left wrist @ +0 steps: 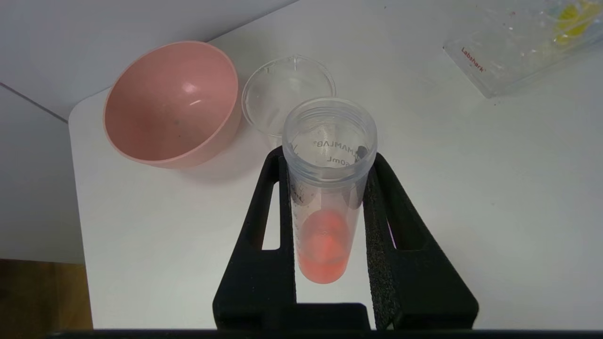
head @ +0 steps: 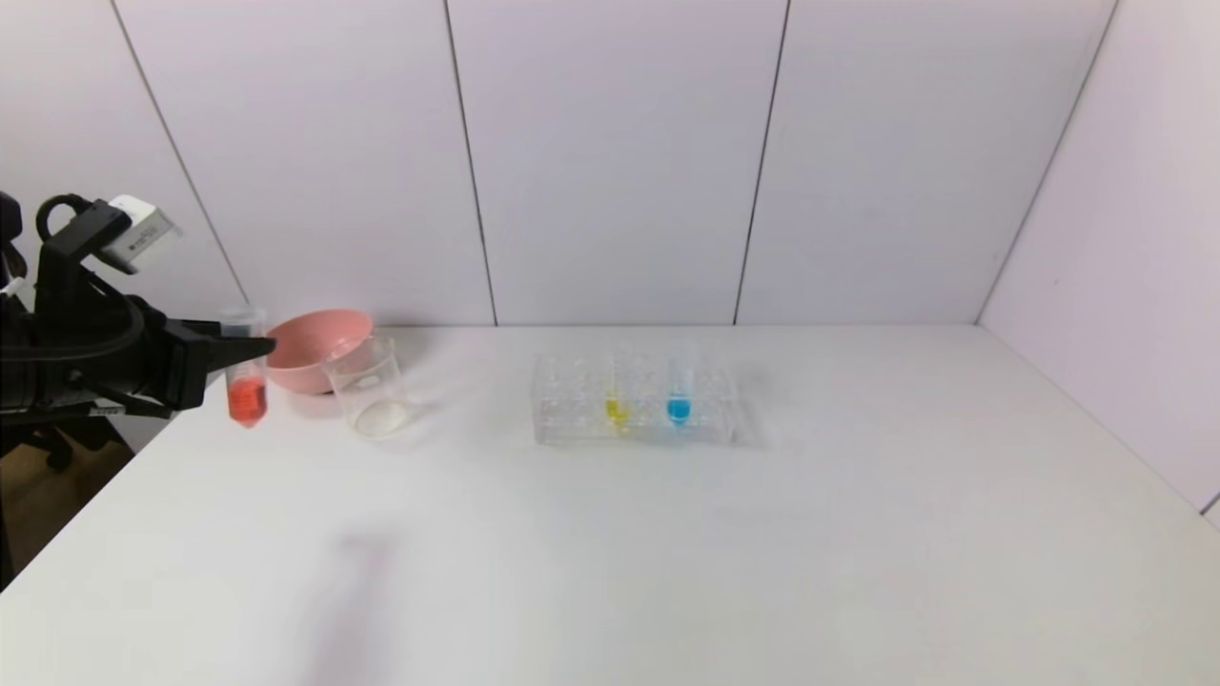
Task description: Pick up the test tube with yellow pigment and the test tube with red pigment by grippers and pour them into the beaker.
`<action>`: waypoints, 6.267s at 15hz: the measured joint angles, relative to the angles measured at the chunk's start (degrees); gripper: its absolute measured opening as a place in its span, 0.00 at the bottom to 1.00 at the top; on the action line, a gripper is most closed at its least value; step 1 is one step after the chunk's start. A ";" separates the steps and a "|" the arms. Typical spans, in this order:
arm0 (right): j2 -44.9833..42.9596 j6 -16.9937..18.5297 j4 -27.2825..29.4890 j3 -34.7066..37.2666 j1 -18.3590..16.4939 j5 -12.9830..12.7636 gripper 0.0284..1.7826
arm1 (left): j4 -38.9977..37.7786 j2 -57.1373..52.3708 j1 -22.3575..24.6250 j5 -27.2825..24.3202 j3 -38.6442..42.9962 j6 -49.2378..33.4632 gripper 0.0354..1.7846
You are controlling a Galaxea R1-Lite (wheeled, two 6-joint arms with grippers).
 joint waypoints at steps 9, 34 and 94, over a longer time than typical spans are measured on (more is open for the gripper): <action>0.00 0.00 0.02 0.00 0.00 0.00 0.96 | 28.66 18.33 1.89 1.67 -30.81 22.32 0.23; 0.00 0.00 0.02 0.00 0.00 -0.01 0.96 | 53.71 33.51 -11.82 37.61 -59.48 36.27 0.23; 0.00 -0.02 0.00 0.00 0.00 0.02 0.96 | -11.41 22.19 -11.45 47.95 -27.12 -29.27 0.23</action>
